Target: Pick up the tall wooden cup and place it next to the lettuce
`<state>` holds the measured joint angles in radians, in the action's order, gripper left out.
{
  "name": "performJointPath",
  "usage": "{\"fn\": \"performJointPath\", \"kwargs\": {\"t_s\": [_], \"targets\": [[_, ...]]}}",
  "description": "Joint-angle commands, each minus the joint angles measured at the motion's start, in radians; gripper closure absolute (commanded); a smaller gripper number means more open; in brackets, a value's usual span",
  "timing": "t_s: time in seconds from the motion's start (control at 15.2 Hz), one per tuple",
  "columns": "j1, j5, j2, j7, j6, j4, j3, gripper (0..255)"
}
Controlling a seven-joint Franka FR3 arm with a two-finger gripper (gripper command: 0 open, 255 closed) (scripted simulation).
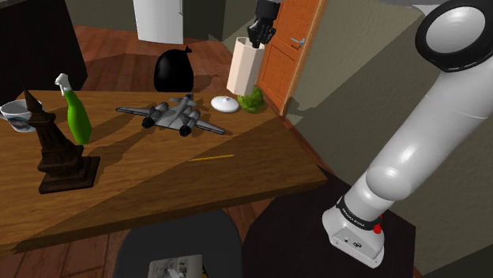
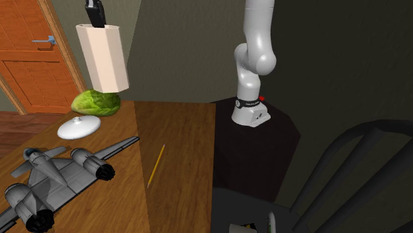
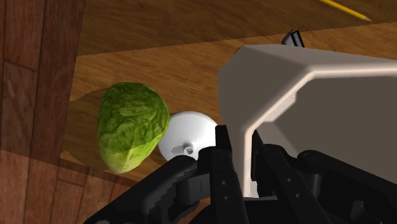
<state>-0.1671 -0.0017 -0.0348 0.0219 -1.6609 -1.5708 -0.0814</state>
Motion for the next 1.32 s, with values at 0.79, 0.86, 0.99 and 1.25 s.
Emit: {"fn": "performJointPath", "kwargs": {"t_s": [0.79,0.86,0.99,1.25], "targets": [[-0.001,0.002,0.02,-0.001,-0.194,-0.213,0.0,255],[-0.001,0.002,0.02,-0.001,-0.208,-0.226,0.0,255],[-0.001,0.002,0.018,-0.001,-0.234,-0.251,0.0,255],[0.0,0.001,0.013,-0.001,-0.287,-0.298,0.0,255]]}}
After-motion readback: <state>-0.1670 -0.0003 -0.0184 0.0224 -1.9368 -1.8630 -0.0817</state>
